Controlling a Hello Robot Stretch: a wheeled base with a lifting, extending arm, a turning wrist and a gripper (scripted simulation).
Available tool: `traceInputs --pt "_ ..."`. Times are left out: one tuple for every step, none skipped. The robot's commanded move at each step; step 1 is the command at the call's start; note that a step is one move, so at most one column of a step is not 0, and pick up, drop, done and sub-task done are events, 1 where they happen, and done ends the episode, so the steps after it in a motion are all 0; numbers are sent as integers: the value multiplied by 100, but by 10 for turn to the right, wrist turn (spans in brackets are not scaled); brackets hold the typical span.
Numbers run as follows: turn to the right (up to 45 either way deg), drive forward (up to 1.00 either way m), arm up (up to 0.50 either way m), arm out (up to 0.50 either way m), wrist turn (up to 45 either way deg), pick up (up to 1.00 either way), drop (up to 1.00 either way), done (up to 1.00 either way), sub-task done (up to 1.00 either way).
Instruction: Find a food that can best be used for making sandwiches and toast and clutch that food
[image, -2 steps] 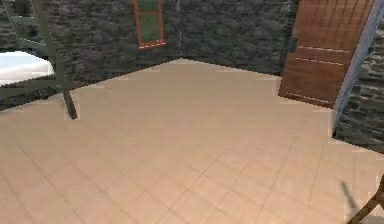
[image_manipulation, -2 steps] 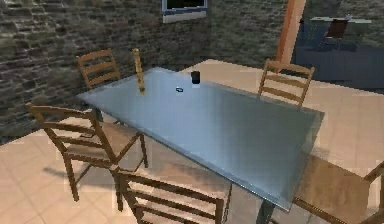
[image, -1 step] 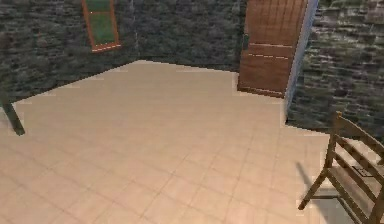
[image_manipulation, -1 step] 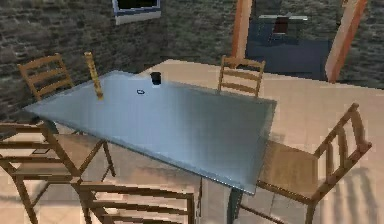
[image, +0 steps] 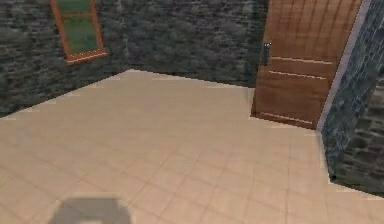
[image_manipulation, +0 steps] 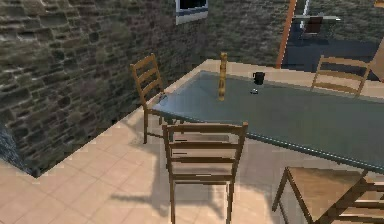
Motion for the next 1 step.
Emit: traceInputs --pt "30 0 0 0 0 0 0 0 0"
